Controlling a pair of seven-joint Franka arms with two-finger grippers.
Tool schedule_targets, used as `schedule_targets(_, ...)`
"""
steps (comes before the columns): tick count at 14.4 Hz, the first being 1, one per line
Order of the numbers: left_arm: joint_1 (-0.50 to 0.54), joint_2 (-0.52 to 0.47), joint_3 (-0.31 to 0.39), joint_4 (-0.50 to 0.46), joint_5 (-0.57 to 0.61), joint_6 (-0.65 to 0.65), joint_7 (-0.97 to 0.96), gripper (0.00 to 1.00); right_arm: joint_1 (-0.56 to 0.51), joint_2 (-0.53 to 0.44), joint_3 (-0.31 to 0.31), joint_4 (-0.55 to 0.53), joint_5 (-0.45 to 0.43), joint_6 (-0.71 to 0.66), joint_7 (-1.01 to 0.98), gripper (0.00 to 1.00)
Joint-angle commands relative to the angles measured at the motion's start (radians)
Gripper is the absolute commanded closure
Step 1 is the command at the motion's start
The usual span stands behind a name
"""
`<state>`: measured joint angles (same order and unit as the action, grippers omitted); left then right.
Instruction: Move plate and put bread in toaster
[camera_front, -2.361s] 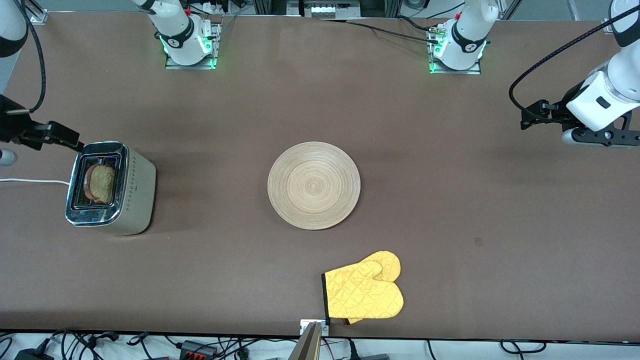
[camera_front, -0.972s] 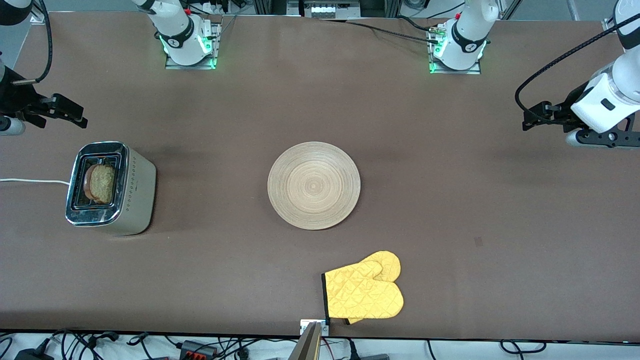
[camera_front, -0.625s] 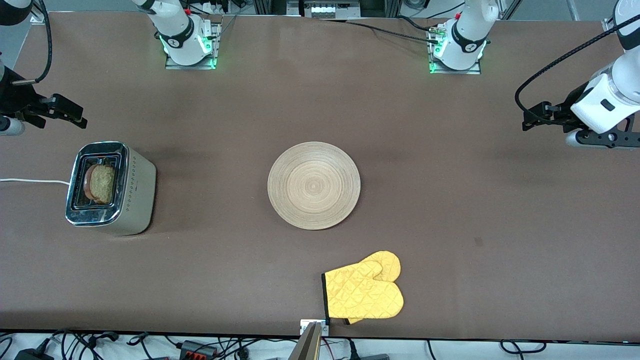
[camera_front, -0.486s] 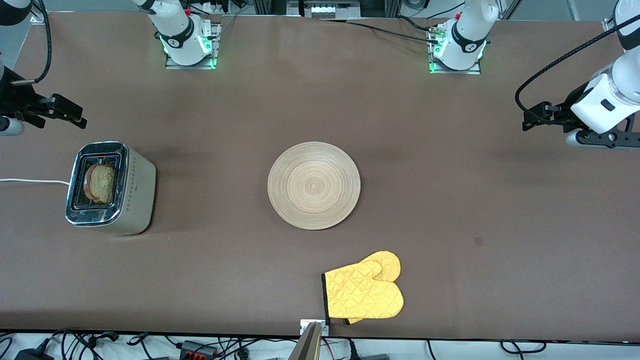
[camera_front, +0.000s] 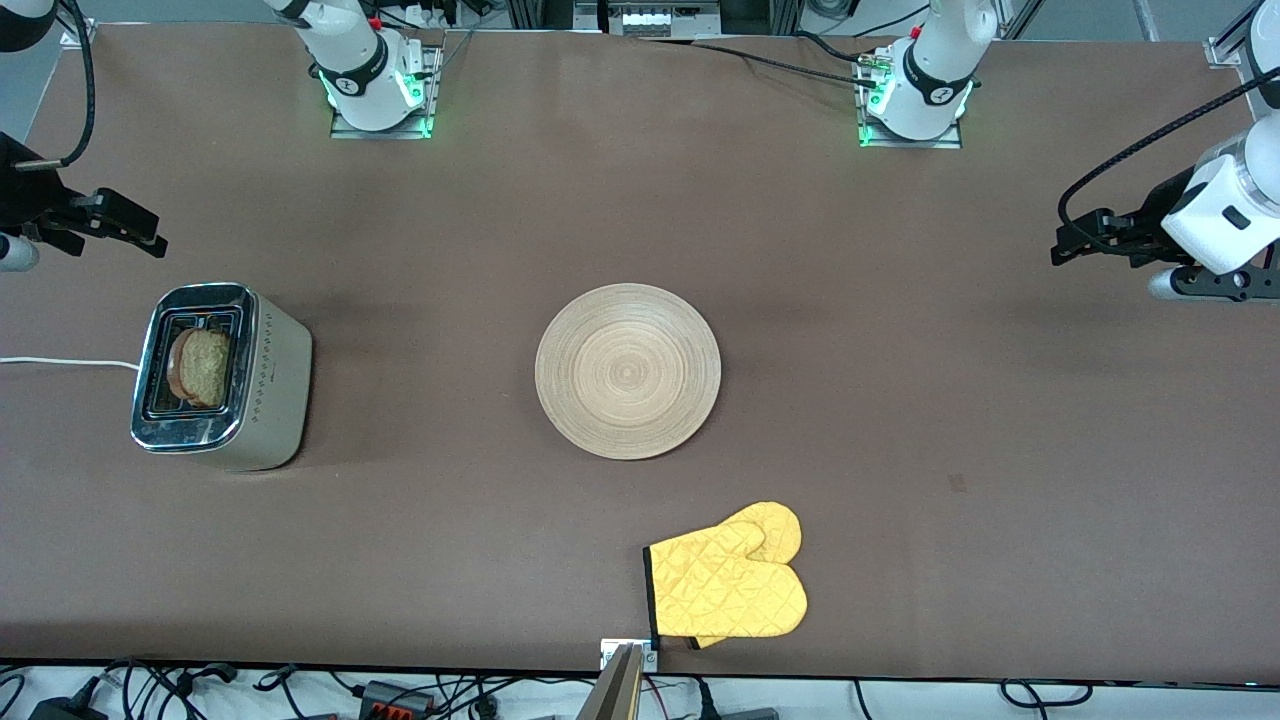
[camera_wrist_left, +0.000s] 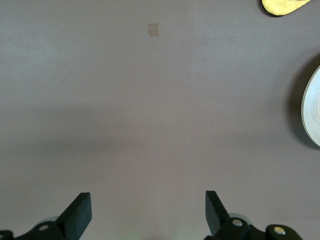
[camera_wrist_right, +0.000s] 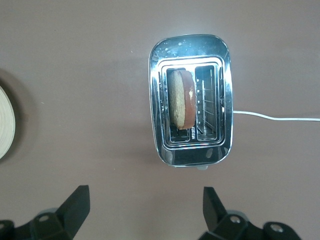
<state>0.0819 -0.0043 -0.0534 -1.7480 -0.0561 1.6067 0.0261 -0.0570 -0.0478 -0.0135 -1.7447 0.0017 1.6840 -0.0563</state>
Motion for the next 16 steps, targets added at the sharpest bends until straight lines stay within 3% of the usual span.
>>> schedule_targets(1,0.007,0.003,-0.01,0.013,-0.017,-0.008,0.015,0.0,-0.023,-0.024,0.023,-0.016,-0.003,-0.001,0.007,0.0)
schedule_targets(16,0.01,0.003,-0.01,0.013,-0.019,-0.007,0.015,0.0,-0.015,-0.044,0.023,-0.042,-0.002,-0.021,0.004,0.0)
